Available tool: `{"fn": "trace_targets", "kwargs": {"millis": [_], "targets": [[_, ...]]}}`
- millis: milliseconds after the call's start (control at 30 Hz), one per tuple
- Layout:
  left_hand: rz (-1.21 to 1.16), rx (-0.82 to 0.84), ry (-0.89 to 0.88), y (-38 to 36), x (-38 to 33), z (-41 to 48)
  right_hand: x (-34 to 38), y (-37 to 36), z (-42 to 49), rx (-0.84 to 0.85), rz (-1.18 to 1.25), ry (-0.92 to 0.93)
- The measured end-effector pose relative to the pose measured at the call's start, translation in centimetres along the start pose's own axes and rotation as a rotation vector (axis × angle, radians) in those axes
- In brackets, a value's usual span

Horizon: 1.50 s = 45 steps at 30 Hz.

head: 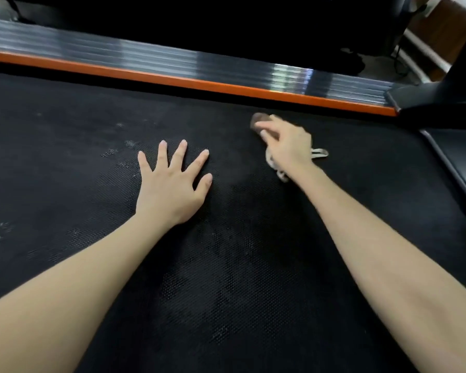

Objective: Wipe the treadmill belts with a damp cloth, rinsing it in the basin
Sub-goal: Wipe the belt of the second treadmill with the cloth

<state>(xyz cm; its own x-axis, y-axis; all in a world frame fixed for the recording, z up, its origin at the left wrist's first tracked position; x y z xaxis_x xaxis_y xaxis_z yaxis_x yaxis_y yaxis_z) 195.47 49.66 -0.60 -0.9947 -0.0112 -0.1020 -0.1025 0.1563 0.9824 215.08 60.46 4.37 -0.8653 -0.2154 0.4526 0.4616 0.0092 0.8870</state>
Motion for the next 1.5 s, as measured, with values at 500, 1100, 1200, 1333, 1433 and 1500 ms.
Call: {"fn": "trace_targets", "kwargs": {"millis": [500,1100,1200,1333,1433,1500], "targets": [[-0.029,0.034,-0.008,0.1,0.1,-0.1,3.0,-1.9,-8.5,0.056,-0.064,0.022],[0.032,0.048,0.055,-2.1,7.7,-17.2,7.5,-2.5,-23.0,0.182,0.106,0.295],[0.022,0.035,0.053,-2.1,7.7,-17.3,9.6,-3.3,-31.6,0.379,0.086,0.606],[0.018,0.048,0.059,-2.2,7.6,-17.3,9.8,-3.7,-28.6,0.431,-0.014,0.727],[0.020,0.050,0.059,-2.3,7.6,-17.2,7.6,-2.8,-18.3,0.152,0.049,0.216],[0.023,0.046,0.064,-2.3,7.8,-17.3,7.9,-3.4,-17.3,0.115,0.044,0.103]]}}
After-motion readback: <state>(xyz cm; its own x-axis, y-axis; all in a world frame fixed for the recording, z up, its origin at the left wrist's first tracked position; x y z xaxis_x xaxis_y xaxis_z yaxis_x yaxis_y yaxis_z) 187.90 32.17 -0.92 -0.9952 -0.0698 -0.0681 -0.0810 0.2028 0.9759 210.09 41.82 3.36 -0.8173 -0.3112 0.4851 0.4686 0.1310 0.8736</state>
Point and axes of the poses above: each hand's wrist, its own z-axis towards the middle knuckle, its own y-axis out of the back of the hand, x = y × z, the point moved 10 cm from there along z, towards the middle knuckle, and after that the axes turned 10 degrees about x, right-handed, at the moved point
